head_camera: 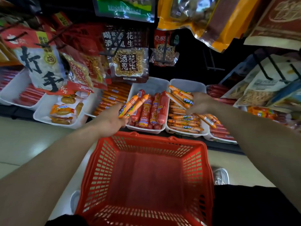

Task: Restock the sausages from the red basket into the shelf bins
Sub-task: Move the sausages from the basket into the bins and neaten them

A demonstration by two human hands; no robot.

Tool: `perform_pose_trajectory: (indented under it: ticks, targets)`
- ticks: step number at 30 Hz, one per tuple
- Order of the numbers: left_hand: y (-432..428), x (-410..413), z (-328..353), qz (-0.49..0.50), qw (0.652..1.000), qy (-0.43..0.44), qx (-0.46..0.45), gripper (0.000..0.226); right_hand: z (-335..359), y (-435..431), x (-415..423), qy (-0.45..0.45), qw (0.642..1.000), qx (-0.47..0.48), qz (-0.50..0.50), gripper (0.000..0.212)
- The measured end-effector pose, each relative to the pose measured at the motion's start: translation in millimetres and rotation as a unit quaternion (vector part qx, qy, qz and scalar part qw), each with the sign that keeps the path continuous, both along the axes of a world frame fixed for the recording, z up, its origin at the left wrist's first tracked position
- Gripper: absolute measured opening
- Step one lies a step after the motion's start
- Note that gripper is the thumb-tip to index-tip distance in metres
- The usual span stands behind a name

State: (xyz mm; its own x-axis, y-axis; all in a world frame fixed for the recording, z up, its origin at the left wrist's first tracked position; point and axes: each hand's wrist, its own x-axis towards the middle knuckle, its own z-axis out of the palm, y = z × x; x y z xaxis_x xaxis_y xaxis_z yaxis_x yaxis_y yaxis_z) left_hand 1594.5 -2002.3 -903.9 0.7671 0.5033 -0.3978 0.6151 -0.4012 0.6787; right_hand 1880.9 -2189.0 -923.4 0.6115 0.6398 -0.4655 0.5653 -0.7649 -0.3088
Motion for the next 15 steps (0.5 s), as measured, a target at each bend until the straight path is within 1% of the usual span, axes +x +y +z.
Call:
perform_pose_trajectory:
  ticks: [4, 5, 7, 8, 9, 10, 13, 14, 15]
  targets:
    - [-1.9, 14.7, -12.6, 0.006, 1.0, 0.001, 0.01, 0.026, -40.1, 21.1, 19.7, -0.017, 0.999, -0.01, 0.035, 0.064]
    - [-2.9, 17.5, -16.6, 0.003, 1.0, 0.004, 0.008, 0.028, -50.5, 23.2, 22.6, -0.007, 0.999, -0.008, 0.045, 0.071]
    - [-5.1, 21.2, -21.5, -0.002, 1.0, 0.012, 0.005, 0.031, -72.7, 21.9, 25.8, 0.018, 0.998, -0.012, 0.057, 0.095]
    - [-5.8, 22.9, -23.9, -0.006, 1.0, 0.015, 0.007, 0.031, -83.1, 18.3, 26.6, 0.023, 0.997, -0.027, 0.066, 0.102]
    - [-5.7, 23.8, -26.8, -0.011, 1.0, 0.021, 0.013, 0.03, -92.5, 13.6, 26.8, 0.029, 0.996, -0.048, 0.073, 0.103]
    - [-6.3, 24.5, -27.8, -0.017, 0.999, 0.027, 0.022, 0.029, -100.3, 8.9, 26.2, 0.035, 0.994, -0.075, 0.078, 0.1]
    - [-6.8, 25.9, -31.7, -0.026, 0.998, 0.045, 0.027, 0.028, -116.6, -0.1, 24.2, 0.022, 0.985, -0.138, 0.101, 0.082]
    - [-7.7, 26.4, -32.4, -0.026, 0.998, 0.05, 0.026, 0.026, -118.5, -1.3, 24.1, 0.009, 0.984, -0.143, 0.109, 0.082]
    - [-9.3, 27.2, -32.9, -0.024, 0.998, 0.052, 0.022, 0.025, -121.0, -2.3, 25.2, -0.006, 0.983, -0.14, 0.119, 0.089]
